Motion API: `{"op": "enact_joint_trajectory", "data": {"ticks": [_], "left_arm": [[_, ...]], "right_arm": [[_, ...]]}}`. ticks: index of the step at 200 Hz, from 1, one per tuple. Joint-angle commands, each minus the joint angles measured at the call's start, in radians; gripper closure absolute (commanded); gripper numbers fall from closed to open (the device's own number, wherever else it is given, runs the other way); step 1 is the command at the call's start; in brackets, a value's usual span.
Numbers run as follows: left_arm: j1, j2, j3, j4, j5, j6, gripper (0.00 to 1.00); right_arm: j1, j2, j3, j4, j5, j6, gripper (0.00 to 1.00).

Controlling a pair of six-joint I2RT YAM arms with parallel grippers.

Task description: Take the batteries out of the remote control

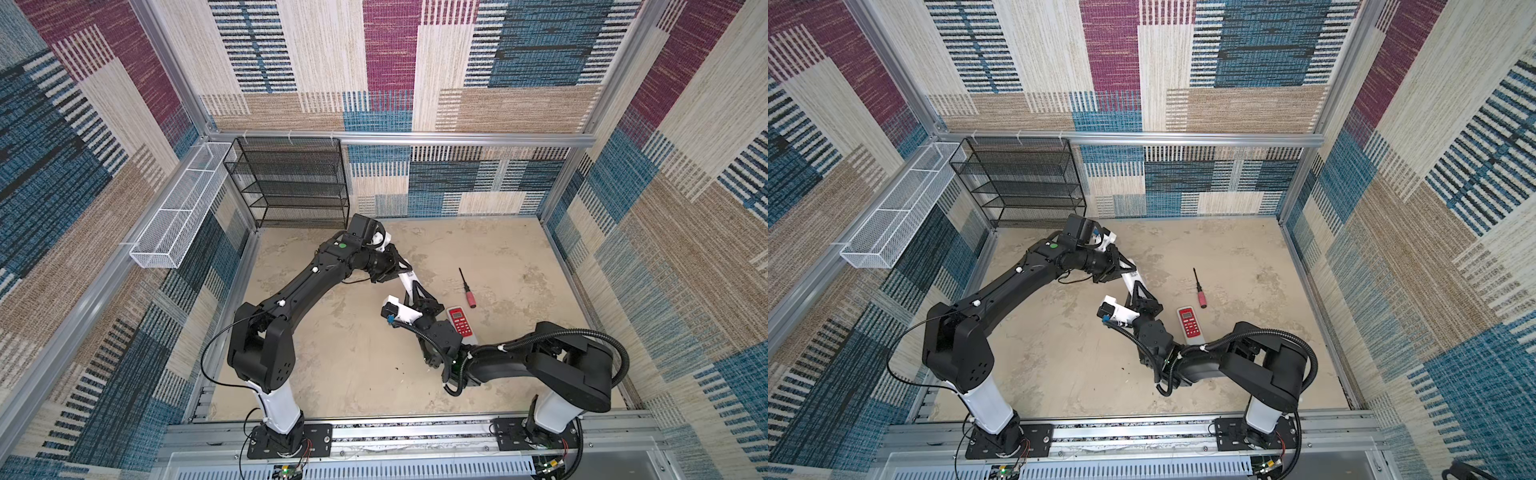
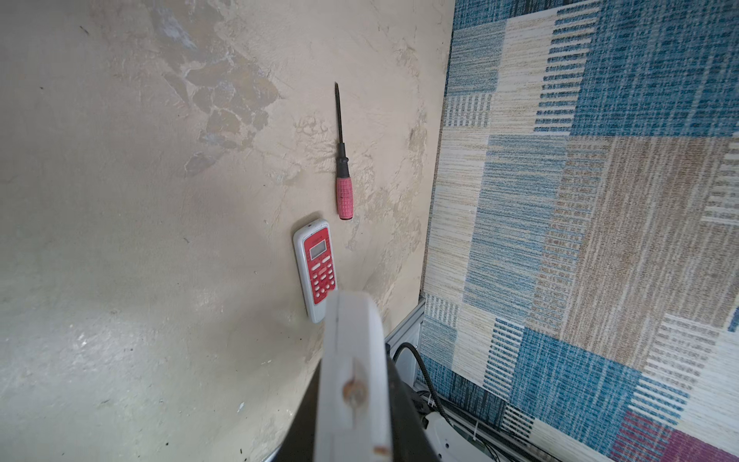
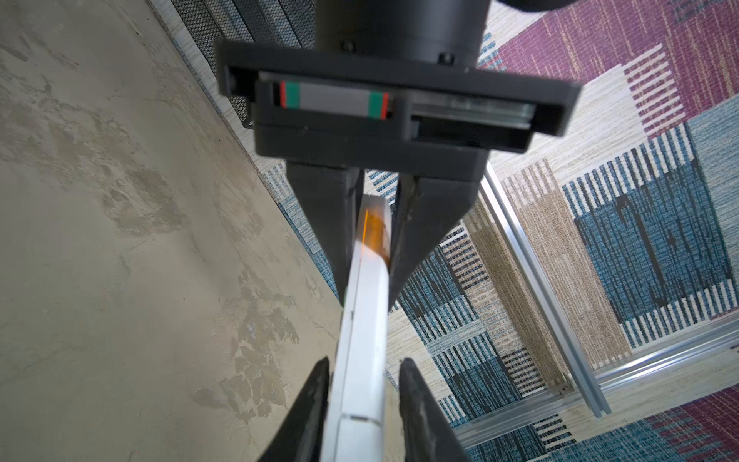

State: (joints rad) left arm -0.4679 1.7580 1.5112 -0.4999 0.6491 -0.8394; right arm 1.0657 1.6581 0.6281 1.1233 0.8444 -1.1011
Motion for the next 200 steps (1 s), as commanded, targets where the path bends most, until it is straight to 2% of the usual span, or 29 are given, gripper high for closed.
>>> {"op": "enact_joint_trajectory", "data": {"ticks": [1,27,39,59,79,95,107,122,128,165,190,200], "left_arm": [[0.015,-0.025,-0.044,0.117,0.008,-0.035,1.0],[0.038,-0.055,-0.091,0.217,0.003,-0.067,1.0],[0.05,-0.068,-0.109,0.26,-0.009,-0.074,1.0],[0.074,-0.087,-0.143,0.316,-0.039,-0.089,1.0],[0.101,-0.103,-0.188,0.397,-0.05,-0.119,1.0],[0.12,-0.119,-0.235,0.478,-0.057,-0.15,1.0],[0.129,-0.135,-0.27,0.522,-0.062,-0.166,1.0],[0.133,-0.157,-0.307,0.563,-0.062,-0.16,1.0],[0.133,-0.169,-0.322,0.58,-0.097,-0.154,1.0],[0.134,-0.258,-0.426,0.667,-0.131,-0.11,1.0],[0.134,-0.33,-0.51,0.764,-0.159,-0.107,1.0],[0.133,-0.355,-0.544,0.802,-0.173,-0.113,1.0]], "right_arm": [[0.0,-0.054,0.022,-0.105,-0.043,0.121,0.58],[0.0,-0.127,0.042,-0.308,-0.11,0.292,0.44],[0.0,-0.177,0.056,-0.459,-0.191,0.41,0.36],[0.0,-0.258,0.079,-0.651,-0.35,0.594,0.31],[0.0,-0.331,0.075,-0.719,-0.467,0.723,0.28],[-0.003,-0.371,0.069,-0.741,-0.498,0.811,0.25],[-0.013,-0.383,0.077,-0.759,-0.451,0.893,0.23],[-0.063,-0.393,0.11,-0.856,-0.476,1.018,0.22],[-0.085,-0.402,0.12,-0.883,-0.491,1.072,0.22],[-0.238,-0.498,0.112,-0.933,-0.715,1.282,0.19],[-0.355,-0.484,0.167,-1.006,-0.827,1.407,0.16],[-0.401,-0.47,0.188,-1.019,-0.915,1.444,0.15]]}}
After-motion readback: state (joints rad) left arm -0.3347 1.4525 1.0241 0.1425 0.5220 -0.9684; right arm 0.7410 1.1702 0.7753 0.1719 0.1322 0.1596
